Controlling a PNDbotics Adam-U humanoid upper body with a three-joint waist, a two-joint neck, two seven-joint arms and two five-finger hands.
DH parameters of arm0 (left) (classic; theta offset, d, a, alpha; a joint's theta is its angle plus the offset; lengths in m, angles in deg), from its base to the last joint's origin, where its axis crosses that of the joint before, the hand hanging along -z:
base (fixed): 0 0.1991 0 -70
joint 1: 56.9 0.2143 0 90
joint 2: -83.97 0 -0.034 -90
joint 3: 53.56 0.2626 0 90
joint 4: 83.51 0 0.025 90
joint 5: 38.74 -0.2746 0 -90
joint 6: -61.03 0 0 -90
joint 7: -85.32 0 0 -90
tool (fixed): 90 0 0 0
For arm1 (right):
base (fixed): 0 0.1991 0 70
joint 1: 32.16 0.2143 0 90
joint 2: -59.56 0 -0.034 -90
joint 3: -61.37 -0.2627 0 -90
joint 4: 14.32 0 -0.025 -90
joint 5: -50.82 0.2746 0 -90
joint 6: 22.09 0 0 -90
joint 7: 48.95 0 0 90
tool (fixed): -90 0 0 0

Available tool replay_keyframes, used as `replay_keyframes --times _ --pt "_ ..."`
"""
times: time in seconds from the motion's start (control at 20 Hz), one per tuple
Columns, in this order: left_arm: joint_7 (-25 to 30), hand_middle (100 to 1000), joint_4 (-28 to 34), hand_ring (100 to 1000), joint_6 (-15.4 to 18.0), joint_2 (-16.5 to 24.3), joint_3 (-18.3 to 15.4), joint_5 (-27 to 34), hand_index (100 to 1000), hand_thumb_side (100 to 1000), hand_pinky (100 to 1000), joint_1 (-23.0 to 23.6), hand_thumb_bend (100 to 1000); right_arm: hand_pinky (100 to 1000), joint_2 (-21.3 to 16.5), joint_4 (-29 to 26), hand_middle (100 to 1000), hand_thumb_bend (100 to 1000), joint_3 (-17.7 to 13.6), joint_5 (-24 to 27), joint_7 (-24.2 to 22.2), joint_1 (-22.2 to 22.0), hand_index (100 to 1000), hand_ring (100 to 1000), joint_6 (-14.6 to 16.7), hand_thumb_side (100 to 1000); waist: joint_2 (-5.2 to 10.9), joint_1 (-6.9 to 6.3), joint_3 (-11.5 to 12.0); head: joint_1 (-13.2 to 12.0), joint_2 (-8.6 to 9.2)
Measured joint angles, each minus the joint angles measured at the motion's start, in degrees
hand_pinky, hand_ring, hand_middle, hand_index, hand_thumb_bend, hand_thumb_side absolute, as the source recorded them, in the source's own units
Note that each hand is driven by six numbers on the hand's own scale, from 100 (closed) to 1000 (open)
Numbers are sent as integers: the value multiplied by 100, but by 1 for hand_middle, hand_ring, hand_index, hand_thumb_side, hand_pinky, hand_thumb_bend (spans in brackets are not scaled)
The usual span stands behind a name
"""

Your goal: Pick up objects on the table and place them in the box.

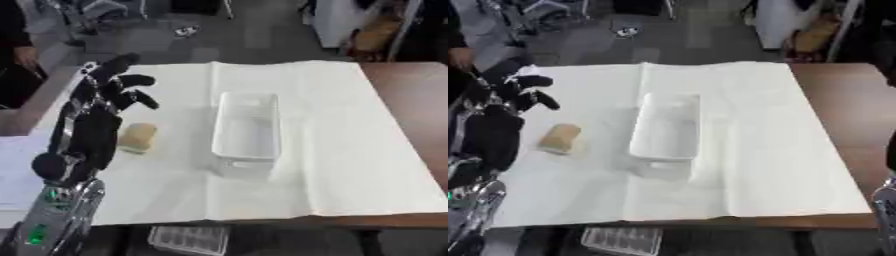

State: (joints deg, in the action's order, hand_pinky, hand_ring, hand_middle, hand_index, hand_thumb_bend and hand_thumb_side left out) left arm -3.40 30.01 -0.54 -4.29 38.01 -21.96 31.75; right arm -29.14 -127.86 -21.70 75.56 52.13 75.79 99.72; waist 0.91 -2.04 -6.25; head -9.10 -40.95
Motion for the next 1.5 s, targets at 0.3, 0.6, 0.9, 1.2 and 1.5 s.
replay_keyframes --times 0.3,0.6,0.9,1.2,1.5 --pt "0 834 0 746 -3 0 0 -2 833 860 540 0 867 379 0 0 475 100 0 0 0 0 652 476 0 1000 0 4 0 -3 2" --pt "-120 893 0 802 -529 468 -202 -523 869 935 621 29 907 379 0 0 476 100 -35 0 7 -23 652 476 2 1000 56 -28 1 -58 -14" --pt "-456 911 1 833 -1630 1655 -483 -1838 896 985 694 203 954 380 -48 0 476 100 -38 -7 43 -69 652 476 8 1000 115 -121 22 -74 -64" --pt "-327 930 -149 870 -3128 2631 -537 -3053 923 1000 774 161 1000 380 -73 0 475 100 -35 -12 53 -78 651 476 -5 1000 192 -193 15 -162 -114" --pt "1469 869 -1315 811 -4823 3503 -259 -4349 897 1000 702 -516 1000 378 -73 0 475 100 -22 -7 28 -91 651 474 -33 1000 242 -251 -85 -317 -137"
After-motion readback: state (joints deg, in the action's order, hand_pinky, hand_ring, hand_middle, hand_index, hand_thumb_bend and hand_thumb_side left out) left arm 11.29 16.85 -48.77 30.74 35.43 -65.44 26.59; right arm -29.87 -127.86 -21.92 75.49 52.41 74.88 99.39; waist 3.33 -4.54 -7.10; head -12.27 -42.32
